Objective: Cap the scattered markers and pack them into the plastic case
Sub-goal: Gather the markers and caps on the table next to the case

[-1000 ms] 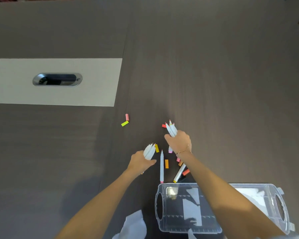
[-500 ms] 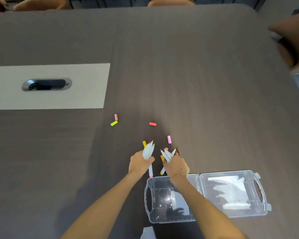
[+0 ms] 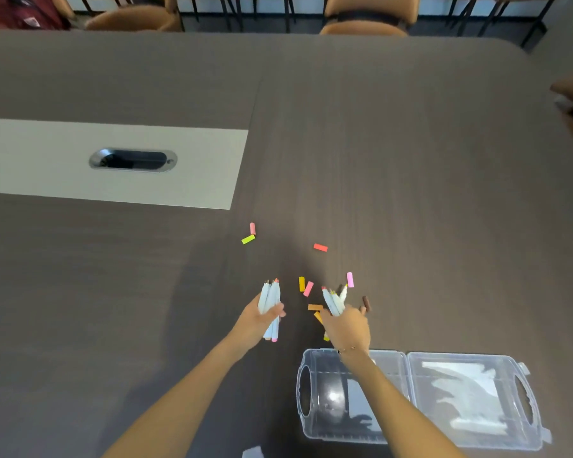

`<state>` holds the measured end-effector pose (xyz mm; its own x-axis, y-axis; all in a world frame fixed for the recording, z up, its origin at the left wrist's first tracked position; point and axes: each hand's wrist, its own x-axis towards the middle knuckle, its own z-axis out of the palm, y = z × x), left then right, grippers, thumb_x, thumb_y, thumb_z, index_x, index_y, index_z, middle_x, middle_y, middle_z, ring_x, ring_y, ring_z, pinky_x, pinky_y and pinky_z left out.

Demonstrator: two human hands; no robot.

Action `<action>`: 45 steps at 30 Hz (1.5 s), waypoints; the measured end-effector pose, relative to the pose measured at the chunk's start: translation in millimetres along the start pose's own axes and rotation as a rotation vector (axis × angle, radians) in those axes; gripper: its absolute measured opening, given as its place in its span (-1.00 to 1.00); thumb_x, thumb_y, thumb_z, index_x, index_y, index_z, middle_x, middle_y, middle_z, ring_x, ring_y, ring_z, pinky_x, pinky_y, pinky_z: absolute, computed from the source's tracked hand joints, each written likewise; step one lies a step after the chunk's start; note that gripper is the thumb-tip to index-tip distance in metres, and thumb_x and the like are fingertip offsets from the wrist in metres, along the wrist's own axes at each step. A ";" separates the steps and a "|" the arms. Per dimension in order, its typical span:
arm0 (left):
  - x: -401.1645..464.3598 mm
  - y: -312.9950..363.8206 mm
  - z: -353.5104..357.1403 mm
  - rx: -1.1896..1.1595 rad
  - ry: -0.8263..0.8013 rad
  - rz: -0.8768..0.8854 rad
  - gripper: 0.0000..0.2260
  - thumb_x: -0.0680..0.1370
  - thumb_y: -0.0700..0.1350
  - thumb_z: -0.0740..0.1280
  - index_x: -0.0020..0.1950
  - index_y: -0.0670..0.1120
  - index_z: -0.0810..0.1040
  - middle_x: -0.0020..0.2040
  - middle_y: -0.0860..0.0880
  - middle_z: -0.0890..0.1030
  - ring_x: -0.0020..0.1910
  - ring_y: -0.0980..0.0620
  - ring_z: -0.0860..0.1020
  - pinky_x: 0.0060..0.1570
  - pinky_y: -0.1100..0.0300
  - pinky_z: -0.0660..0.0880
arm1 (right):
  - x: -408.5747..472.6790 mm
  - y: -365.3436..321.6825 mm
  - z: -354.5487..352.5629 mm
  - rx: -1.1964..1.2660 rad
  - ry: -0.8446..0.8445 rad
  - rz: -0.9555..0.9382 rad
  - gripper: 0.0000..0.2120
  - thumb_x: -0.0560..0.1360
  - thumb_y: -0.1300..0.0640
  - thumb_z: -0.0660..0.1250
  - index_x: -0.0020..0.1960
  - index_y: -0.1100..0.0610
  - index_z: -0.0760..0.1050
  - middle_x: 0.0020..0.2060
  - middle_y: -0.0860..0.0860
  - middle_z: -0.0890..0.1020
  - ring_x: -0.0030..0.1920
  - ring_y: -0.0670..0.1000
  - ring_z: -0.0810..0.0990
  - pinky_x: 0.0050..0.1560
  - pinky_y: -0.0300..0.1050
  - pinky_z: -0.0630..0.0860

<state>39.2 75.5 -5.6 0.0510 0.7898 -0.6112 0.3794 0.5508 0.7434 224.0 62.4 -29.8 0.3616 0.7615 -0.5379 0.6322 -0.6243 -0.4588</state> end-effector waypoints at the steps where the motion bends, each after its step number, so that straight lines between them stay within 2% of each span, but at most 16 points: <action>1: -2.3 -0.5 -4.6 -0.039 -0.026 0.002 -0.80 0.57 0.01 0.28 0.13 -0.06 0.47 -0.05 -0.01 0.61 -0.14 0.11 0.56 -0.26 0.36 0.47 | -1.4 -5.3 2.4 0.062 -0.006 -0.039 -0.80 0.53 0.00 0.28 0.05 0.12 0.48 -0.16 0.02 0.59 -0.15 0.03 0.63 -0.03 -0.12 0.60; 3: -2.7 -3.4 -12.9 -0.127 -0.028 0.008 -0.80 0.54 0.00 0.34 0.12 -0.05 0.49 -0.11 -0.03 0.59 -0.21 0.11 0.55 -0.31 0.35 0.47 | -3.9 -18.2 10.3 0.204 0.001 -0.127 -0.90 0.53 0.11 0.27 -0.02 0.13 0.45 -0.18 0.06 0.55 -0.17 0.01 0.58 -0.22 -0.31 0.49; 4: -2.1 -5.3 -16.0 -0.157 -0.011 0.024 -0.81 0.54 -0.01 0.35 0.09 -0.06 0.50 -0.17 -0.04 0.57 -0.28 0.11 0.52 -0.36 0.35 0.45 | -7.1 -26.4 16.7 0.308 -0.003 -0.162 -0.92 0.52 0.13 0.27 -0.06 0.15 0.44 -0.22 0.04 0.53 -0.22 0.01 0.54 -0.28 -0.29 0.44; 6: -0.7 -8.5 -19.2 -0.188 0.048 0.080 -0.85 0.54 -0.05 0.35 0.01 -0.10 0.49 -0.27 -0.05 0.51 -0.36 0.09 0.45 -0.38 0.32 0.41 | -13.6 -44.7 32.5 0.463 -0.009 -0.246 -0.91 0.52 0.14 0.28 -0.04 0.16 0.48 -0.25 -0.02 0.54 -0.25 -0.02 0.53 -0.22 -0.23 0.48; 9: 2.1 -10.9 -18.8 -0.216 0.233 0.152 -0.85 0.52 -0.04 0.38 -0.13 -0.07 0.47 -0.33 0.08 0.52 -0.36 0.14 0.46 -0.33 0.33 0.43 | -27.1 -70.4 55.2 0.565 0.003 -0.419 -0.97 0.52 0.22 0.31 -0.05 0.13 0.49 -0.24 -0.09 0.57 -0.22 -0.15 0.56 -0.18 -0.53 0.39; 11: 5.0 -13.5 -19.5 -0.224 0.370 0.199 -0.86 0.53 -0.05 0.38 -0.19 -0.01 0.46 -0.31 0.14 0.56 -0.35 0.23 0.48 -0.33 0.38 0.43 | -28.4 -81.1 68.4 0.615 0.046 -0.509 -0.90 0.50 0.27 0.33 -0.04 0.09 0.49 -0.21 -0.14 0.59 -0.16 -0.20 0.58 -0.15 -0.50 0.44; 15: 16.3 -28.4 -22.3 -0.210 0.430 0.240 -0.96 0.53 -0.12 0.37 -0.10 -0.01 0.54 -0.19 0.07 0.61 -0.23 0.23 0.54 -0.24 0.41 0.47 | -7.8 -75.4 94.7 0.545 0.067 -0.561 -0.79 0.47 0.28 0.37 0.06 0.08 0.48 -0.09 -0.22 0.55 -0.03 -0.30 0.55 -0.01 -0.53 0.43; 20: 38.9 -50.1 -25.1 0.000 0.400 0.238 -0.90 0.53 -0.11 0.36 0.03 0.03 0.51 -0.08 0.13 0.56 -0.08 0.23 0.53 -0.15 0.44 0.43 | 13.1 -59.4 106.4 0.499 0.037 -0.445 -0.77 0.47 0.26 0.37 0.12 0.25 0.52 -0.03 -0.06 0.57 0.00 -0.11 0.54 0.04 -0.58 0.39; 24: 43.4 -45.6 -23.4 -0.032 0.430 0.180 -0.96 0.54 -0.10 0.34 -0.10 0.00 0.50 -0.22 0.10 0.55 -0.29 0.19 0.46 -0.30 0.40 0.40 | 7.4 -69.8 101.5 0.542 0.053 -0.414 -0.80 0.51 0.22 0.34 0.11 0.09 0.44 -0.11 -0.16 0.54 -0.12 -0.19 0.57 -0.11 -0.62 0.37; 27: 44.1 -33.6 -25.0 -0.112 0.465 0.003 -0.93 0.51 -0.08 0.32 -0.11 -0.05 0.47 -0.24 -0.02 0.56 -0.30 0.07 0.48 -0.34 0.27 0.43 | 3.9 -75.2 99.6 0.471 0.004 -0.339 -0.81 0.51 0.20 0.33 0.04 0.03 0.35 -0.22 -0.16 0.50 -0.23 -0.11 0.55 -0.29 -0.51 0.41; 30: 39.7 -26.1 -32.8 0.026 0.348 -0.183 -0.92 0.46 -0.10 0.32 -0.15 -0.09 0.48 -0.28 -0.01 0.56 -0.30 0.03 0.51 -0.38 0.22 0.46 | 0.6 -76.4 102.2 0.302 -0.059 -0.309 -0.91 0.48 0.24 0.28 -0.10 0.09 0.40 -0.23 -0.05 0.50 -0.17 0.02 0.50 -0.34 -0.39 0.31; 31: 37.0 -26.8 -34.7 0.051 0.299 -0.216 -0.92 0.44 -0.10 0.33 -0.16 -0.09 0.49 -0.28 0.00 0.57 -0.28 0.02 0.53 -0.30 0.19 0.49 | -1.1 -75.1 103.2 0.260 -0.072 -0.283 -0.95 0.47 0.25 0.27 -0.09 0.13 0.43 -0.19 0.00 0.51 -0.16 0.03 0.48 -0.35 -0.38 0.29; 34: 28.5 -32.1 -35.3 0.094 0.192 -0.257 -0.90 0.43 -0.08 0.38 -0.14 -0.08 0.52 -0.22 -0.01 0.60 -0.18 0.00 0.58 -0.16 0.16 0.50 | -11.5 -67.2 101.7 0.231 -0.111 -0.153 -0.83 0.46 0.23 0.29 0.03 0.24 0.47 -0.06 0.12 0.56 -0.16 0.01 0.43 -0.39 -0.45 0.26; 38: 20.6 -38.9 -30.6 0.139 0.201 -0.228 -0.86 0.41 -0.06 0.42 -0.12 -0.09 0.55 -0.18 0.00 0.62 -0.13 0.02 0.60 -0.17 0.23 0.50 | -27.4 -57.1 105.2 0.269 -0.110 -0.088 -0.71 0.45 0.15 0.38 0.12 0.21 0.43 0.02 0.10 0.53 -0.09 -0.02 0.44 -0.27 -0.47 0.33; 41: 17.5 -44.0 -29.1 0.124 0.249 -0.192 -0.79 0.41 -0.02 0.45 -0.03 -0.08 0.56 -0.13 0.02 0.63 -0.13 0.08 0.59 -0.24 0.32 0.45 | -35.6 -58.2 107.4 0.360 -0.070 -0.078 -0.65 0.46 0.04 0.41 0.15 0.15 0.42 0.05 0.07 0.54 -0.02 -0.01 0.54 -0.02 -0.28 0.50; 45: 14.9 -54.4 -29.3 0.179 0.332 -0.100 -0.74 0.41 0.01 0.48 -0.07 -0.12 0.52 -0.15 -0.03 0.61 -0.21 0.10 0.54 -0.32 0.36 0.40 | -38.6 -55.2 103.4 0.376 -0.003 -0.096 -0.66 0.45 0.12 0.42 0.15 0.15 0.40 0.08 0.08 0.50 0.03 0.03 0.54 0.15 -0.14 0.54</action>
<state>-7.8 65.2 -47.1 -0.2851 0.7952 -0.5351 0.5241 0.5968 0.6076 104.3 49.5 -56.9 0.3109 0.8195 -0.4814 0.3679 -0.5708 -0.7340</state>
